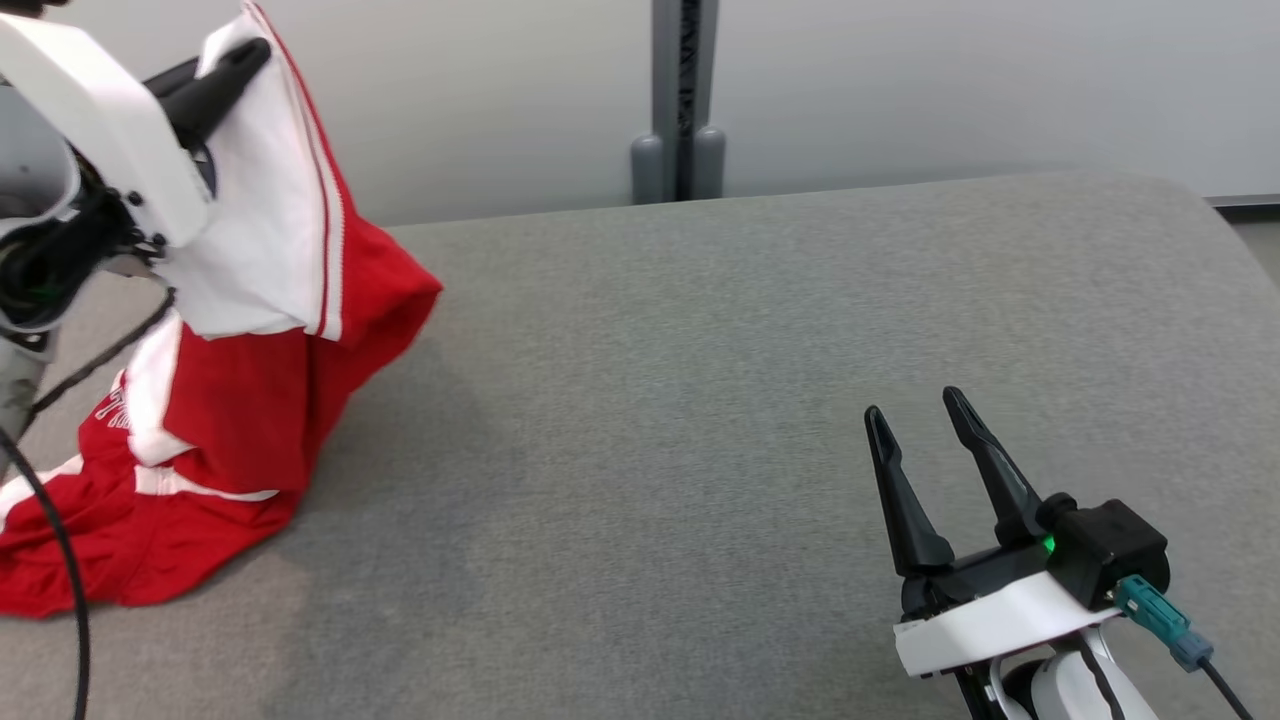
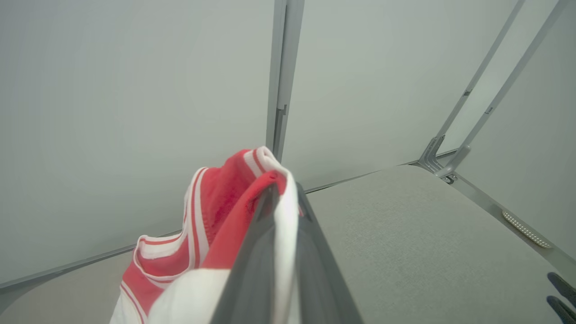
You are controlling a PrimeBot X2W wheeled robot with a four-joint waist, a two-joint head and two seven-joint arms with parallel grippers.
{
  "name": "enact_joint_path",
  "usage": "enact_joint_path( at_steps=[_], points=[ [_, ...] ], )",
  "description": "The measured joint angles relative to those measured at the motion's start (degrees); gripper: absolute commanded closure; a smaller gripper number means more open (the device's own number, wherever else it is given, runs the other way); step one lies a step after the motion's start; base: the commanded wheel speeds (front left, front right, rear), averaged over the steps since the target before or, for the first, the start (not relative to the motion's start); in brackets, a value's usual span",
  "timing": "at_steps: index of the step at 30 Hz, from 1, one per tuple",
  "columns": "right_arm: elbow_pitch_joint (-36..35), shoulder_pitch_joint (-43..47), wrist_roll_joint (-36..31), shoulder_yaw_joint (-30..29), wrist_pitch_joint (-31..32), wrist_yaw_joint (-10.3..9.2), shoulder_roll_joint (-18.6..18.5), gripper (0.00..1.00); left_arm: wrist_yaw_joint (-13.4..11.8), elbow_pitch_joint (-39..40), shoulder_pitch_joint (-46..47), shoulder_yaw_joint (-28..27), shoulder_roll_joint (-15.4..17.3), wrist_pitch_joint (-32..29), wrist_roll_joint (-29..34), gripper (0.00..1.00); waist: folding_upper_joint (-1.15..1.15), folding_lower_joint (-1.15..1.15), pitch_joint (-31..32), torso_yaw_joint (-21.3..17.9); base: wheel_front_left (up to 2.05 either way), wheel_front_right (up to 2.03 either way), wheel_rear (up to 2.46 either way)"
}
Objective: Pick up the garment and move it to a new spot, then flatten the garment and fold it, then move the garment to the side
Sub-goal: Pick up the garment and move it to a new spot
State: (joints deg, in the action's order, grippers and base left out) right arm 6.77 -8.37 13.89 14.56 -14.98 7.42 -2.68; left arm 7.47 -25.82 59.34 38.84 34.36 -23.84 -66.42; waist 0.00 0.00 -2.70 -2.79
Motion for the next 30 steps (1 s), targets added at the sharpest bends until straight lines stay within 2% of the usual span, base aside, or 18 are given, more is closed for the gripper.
enact_joint_path(
  at_steps=[8, 14, 17, 24, 28, 30],
  points=[
    [-0.32, 0.79, 0.67, -0.52, 0.00, 0.01, -0.02, 0.00, 0.00, 3.08, 2.16, 3.28, -4.53, 3.15, 1.15, 1.00, 0.00, 0.00, 1.51, -4.78, 0.00, 0.00, 0.00],
    [-0.82, 0.98, 1.44, -0.89, 0.00, 0.00, -0.02, 0.00, 0.00, 5.52, 4.74, 2.04, -10.00, 7.83, -1.83, 1.00, 0.00, 0.00, 0.65, -8.60, 0.00, 0.00, 0.00],
    [-1.24, 1.22, 1.69, -1.38, 0.00, 0.00, -0.07, 0.00, 0.01, 6.70, 6.34, 0.00, -11.39, 10.93, -3.72, 1.00, 0.00, 0.00, -0.66, -9.87, 0.00, 0.00, 0.00],
    [-2.09, 1.21, 1.70, -2.31, 0.00, 0.01, -0.04, 0.00, 0.01, 4.26, 2.26, -0.94, -9.64, 12.78, -6.57, 1.00, 0.00, 0.00, -2.82, -11.58, 0.00, 0.00, 0.00],
    [-2.18, 1.27, 1.56, -3.12, 0.00, 0.00, -0.05, 0.00, -0.05, -1.74, -5.66, -1.77, -7.65, 15.73, -8.26, 1.00, 0.00, 0.00, -3.25, -11.38, 0.00, 0.00, 0.00],
    [-2.12, 1.33, 1.16, -3.15, 0.00, 0.00, -0.04, 0.00, -0.79, -5.94, -9.94, -3.63, -7.68, 18.39, -10.21, 1.00, 0.00, 0.00, -3.28, -11.03, 0.00, 0.00, 0.00]
  ],
)
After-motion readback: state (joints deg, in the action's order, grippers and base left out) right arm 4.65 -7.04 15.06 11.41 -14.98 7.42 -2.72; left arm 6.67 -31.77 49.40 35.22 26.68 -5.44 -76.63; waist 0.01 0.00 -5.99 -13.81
